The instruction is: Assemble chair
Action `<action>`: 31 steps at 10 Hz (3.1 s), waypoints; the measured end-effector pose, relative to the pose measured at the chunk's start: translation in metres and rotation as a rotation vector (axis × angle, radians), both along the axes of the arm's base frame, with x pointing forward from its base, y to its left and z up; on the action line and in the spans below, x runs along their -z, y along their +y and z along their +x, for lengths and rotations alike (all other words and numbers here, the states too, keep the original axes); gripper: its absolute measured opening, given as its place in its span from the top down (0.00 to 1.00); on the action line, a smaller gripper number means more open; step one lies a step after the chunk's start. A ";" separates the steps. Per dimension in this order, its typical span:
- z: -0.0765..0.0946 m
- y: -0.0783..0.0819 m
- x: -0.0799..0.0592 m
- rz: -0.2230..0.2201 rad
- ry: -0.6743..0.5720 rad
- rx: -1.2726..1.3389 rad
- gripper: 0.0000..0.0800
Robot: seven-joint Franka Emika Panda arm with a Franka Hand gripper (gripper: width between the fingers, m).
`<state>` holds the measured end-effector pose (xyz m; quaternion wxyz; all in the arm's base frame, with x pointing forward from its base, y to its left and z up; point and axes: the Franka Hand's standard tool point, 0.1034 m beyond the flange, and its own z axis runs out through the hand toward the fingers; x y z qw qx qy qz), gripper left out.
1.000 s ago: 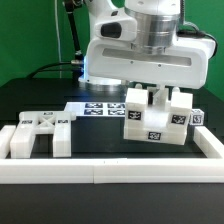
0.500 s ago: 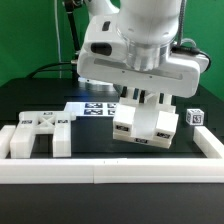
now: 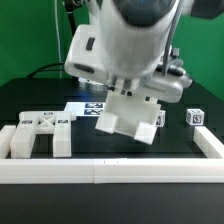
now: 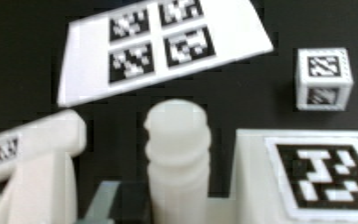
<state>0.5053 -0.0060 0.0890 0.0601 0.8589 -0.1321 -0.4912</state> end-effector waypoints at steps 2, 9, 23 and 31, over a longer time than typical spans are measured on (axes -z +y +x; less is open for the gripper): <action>0.003 -0.002 0.002 -0.004 -0.010 -0.003 0.67; 0.009 -0.011 0.019 -0.023 -0.046 -0.009 0.19; 0.042 -0.016 0.028 -0.042 -0.264 -0.039 0.19; 0.093 -0.008 -0.002 -0.052 -0.770 -0.081 0.19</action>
Offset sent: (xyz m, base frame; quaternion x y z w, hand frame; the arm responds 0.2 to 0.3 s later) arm 0.0000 0.0000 0.0000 0.0000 0.0000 0.0000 1.0000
